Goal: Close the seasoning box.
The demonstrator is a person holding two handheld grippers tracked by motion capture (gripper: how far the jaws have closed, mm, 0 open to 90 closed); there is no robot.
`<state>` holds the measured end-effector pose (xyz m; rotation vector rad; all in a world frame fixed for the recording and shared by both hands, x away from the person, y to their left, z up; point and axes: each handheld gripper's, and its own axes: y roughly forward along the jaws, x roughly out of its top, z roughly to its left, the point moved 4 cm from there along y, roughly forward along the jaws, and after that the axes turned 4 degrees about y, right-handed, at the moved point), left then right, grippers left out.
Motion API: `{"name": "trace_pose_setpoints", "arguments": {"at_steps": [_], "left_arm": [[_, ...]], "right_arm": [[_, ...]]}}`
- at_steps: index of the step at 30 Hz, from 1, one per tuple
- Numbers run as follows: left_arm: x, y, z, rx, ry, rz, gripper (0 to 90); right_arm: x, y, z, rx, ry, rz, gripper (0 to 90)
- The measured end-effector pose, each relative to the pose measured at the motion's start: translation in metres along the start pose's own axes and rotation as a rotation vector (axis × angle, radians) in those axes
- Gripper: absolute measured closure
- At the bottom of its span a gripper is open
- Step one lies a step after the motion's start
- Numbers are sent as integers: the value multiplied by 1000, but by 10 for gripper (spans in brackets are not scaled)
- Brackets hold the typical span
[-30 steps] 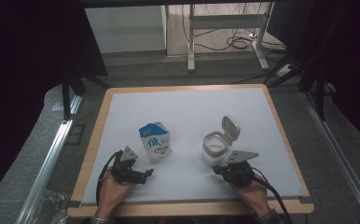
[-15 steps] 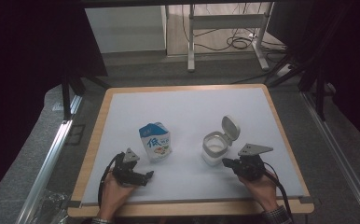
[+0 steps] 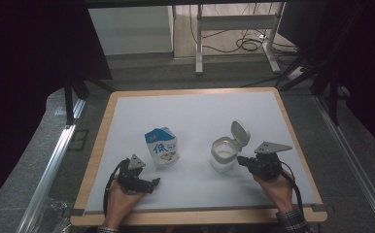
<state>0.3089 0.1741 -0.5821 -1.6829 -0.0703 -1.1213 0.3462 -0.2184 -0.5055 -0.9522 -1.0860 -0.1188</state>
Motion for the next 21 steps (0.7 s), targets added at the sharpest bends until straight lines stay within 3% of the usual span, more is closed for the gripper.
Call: {"name": "trace_pose_setpoints", "arguments": {"at_steps": [21], "left_arm": [[0,0,0,0,-5,1,11]], "right_arm": [[22,-12,-31,-62,29,-36,892]]}}
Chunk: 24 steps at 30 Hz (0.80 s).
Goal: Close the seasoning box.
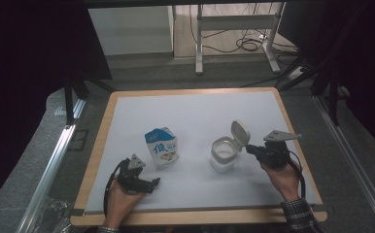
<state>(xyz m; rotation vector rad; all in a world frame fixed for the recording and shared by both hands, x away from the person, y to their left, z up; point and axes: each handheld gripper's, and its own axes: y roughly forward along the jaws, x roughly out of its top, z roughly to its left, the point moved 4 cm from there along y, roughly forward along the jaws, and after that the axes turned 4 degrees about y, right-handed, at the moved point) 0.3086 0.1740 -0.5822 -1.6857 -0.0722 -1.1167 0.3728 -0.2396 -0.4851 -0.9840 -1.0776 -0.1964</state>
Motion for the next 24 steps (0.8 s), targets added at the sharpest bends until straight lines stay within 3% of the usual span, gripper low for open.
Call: {"name": "trace_pose_setpoints", "arguments": {"at_steps": [6,24], "left_arm": [[0,0,0,0,-1,-2,11],[0,0,0,1,3,-2,11]], "right_arm": [[9,-3,-4,1,5,-10,892],[28,-12,1,39,-4,-41,892]]}}
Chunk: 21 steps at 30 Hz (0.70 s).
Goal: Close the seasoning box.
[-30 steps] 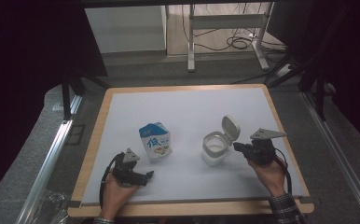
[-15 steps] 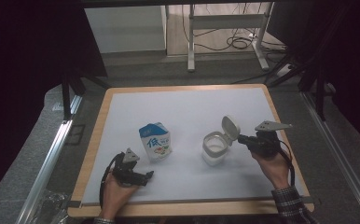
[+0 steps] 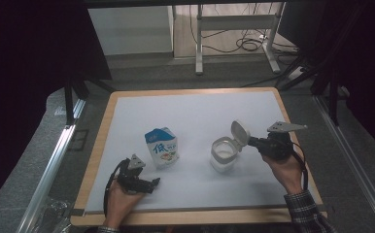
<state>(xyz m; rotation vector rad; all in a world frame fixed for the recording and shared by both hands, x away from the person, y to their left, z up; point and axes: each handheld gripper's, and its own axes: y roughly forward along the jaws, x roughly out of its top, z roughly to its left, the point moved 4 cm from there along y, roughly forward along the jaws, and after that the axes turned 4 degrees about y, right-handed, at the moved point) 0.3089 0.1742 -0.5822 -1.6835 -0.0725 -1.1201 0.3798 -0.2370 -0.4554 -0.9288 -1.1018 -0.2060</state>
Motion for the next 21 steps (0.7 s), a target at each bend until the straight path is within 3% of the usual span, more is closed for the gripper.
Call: {"name": "trace_pose_setpoints", "arguments": {"at_steps": [21], "left_arm": [[0,0,0,0,-3,-2,11]], "right_arm": [[3,3,14,23,-31,6,892]]}}
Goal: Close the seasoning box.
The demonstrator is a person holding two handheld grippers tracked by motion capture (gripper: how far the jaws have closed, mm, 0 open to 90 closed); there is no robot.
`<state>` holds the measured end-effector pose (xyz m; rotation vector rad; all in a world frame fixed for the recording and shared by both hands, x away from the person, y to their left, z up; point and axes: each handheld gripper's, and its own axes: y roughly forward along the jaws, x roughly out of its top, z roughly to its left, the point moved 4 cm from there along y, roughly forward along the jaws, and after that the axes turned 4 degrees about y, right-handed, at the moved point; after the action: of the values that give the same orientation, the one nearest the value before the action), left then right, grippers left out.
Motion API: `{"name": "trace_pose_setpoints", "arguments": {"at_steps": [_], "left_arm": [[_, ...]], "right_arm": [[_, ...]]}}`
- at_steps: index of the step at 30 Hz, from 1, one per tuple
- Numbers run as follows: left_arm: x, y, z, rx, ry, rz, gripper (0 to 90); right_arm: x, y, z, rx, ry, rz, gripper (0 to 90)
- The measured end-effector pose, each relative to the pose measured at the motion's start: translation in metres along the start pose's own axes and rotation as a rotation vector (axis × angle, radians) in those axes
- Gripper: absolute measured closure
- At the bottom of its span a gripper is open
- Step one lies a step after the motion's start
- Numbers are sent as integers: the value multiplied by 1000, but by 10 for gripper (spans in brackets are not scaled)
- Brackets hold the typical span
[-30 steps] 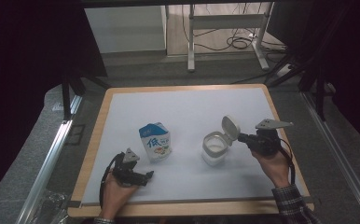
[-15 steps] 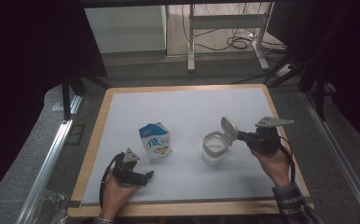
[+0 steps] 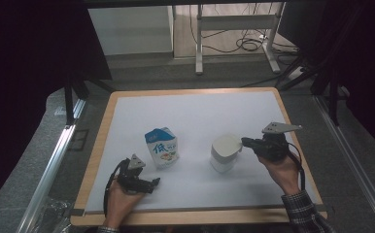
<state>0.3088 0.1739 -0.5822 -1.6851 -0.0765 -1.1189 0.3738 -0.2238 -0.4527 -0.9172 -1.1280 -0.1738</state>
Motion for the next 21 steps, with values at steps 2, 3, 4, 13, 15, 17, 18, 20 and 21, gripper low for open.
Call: {"name": "trace_pose_setpoints", "arguments": {"at_steps": [2,3,4,13,15,17,18,20,21], "left_arm": [[0,0,0,-1,1,0,11],[0,0,0,-1,1,1,11],[0,0,0,-1,6,3,11],[0,0,0,-1,0,-2,11],[0,0,0,-2,1,1,11],[0,0,0,-1,0,1,11],[0,0,0,-1,0,1,11],[0,0,0,-1,0,1,11],[0,0,0,-1,0,1,11]], "right_arm": [[-1,-2,0,-1,-2,-2,891],[-1,-2,0,-4,-4,-3,891],[-2,-3,1,-5,-5,-3,891],[-18,-2,10,3,-16,10,887],[-21,-2,11,4,-17,11,884],[-25,-2,13,8,-14,9,884],[-26,-2,13,10,-14,9,884],[-29,-2,15,14,-11,12,884],[-30,-2,15,16,-9,12,884]]}}
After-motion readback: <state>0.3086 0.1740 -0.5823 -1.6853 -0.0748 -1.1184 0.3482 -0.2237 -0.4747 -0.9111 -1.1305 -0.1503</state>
